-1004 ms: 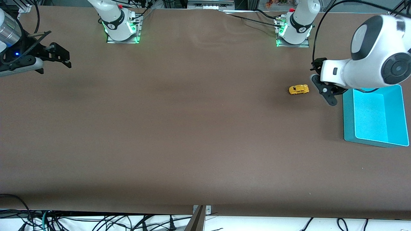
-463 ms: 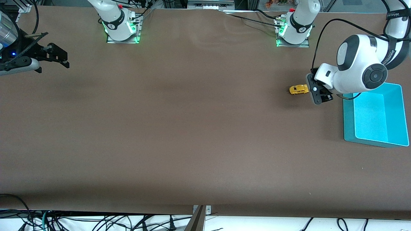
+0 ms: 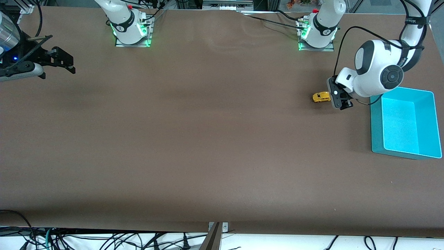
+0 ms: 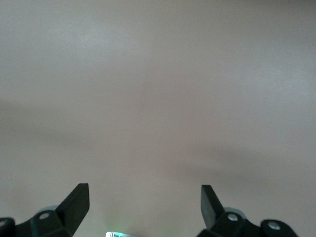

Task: Wind and store yellow beetle car
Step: 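Lower the left gripper onto the rolled car and grasp it, then lift the yellow car off the table with the left gripper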

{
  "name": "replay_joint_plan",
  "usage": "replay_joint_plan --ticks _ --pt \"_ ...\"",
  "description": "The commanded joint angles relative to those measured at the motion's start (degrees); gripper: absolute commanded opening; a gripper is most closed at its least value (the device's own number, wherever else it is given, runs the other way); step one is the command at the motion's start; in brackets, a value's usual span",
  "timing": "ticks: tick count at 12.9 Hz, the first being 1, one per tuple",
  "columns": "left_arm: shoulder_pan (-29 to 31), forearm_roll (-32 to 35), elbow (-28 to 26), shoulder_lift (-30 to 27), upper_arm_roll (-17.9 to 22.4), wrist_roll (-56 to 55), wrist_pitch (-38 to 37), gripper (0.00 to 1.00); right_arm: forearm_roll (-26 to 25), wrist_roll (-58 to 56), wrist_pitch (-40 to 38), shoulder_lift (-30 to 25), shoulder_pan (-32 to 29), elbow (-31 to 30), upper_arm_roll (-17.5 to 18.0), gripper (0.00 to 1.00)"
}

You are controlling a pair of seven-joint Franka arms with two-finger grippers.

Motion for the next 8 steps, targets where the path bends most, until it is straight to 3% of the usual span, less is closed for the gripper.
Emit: replay_joint_plan --ticks 1,8 --pt "1.3 0.7 -7.4 -2.7 -0.3 2.9 8.5 1.00 0.6 1.0 -1.4 0.3 0.6 1.3 -0.4 1.00" --pt "1.6 0.7 -14.9 0.3 -0.3 2.9 25.0 1.00 0.5 1.0 -1.5 0.2 0.6 1.4 -0.3 1.00"
